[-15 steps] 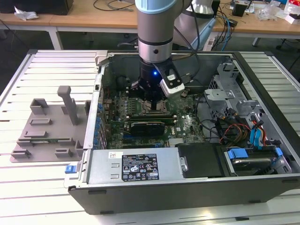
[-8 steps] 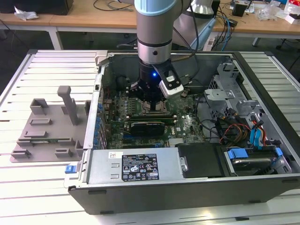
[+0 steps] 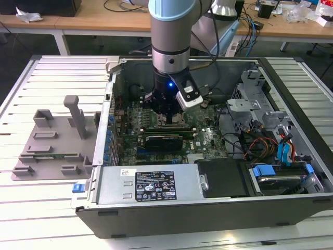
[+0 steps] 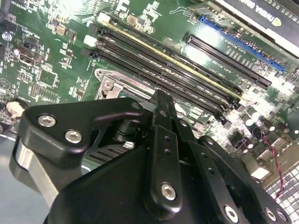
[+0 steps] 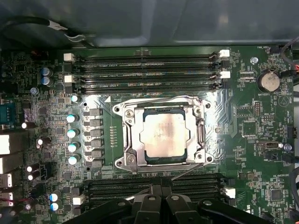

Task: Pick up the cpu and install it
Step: 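Install the second cpu locking lever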

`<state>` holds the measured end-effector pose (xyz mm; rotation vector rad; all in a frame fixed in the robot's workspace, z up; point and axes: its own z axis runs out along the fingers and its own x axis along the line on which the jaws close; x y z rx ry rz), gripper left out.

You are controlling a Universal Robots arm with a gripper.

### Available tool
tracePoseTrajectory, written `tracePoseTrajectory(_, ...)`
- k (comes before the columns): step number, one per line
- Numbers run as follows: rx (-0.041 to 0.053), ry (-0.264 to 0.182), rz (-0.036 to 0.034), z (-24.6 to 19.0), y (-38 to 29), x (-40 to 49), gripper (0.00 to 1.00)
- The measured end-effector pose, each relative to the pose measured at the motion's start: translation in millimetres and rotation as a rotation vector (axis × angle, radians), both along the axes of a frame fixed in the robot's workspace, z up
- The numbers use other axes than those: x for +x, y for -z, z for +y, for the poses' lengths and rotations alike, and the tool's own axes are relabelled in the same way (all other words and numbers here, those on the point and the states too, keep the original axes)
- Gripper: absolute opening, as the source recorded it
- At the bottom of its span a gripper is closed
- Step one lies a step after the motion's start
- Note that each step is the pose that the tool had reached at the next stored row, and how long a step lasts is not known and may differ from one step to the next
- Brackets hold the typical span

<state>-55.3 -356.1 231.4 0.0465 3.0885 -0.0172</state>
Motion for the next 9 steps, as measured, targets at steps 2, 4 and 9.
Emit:
tracePoseTrajectory(2, 0.0002, -0.045, -0.0002, 0.0, 0.4, -0.3, 0.11)
tracePoseTrajectory(4, 0.0003, -0.081, -0.0003, 0.0, 0.9, -0.9, 0.11)
tracePoseTrajectory(9, 0.0002, -0.084, -0.0002, 0.0, 2.5, -6.7, 0.11)
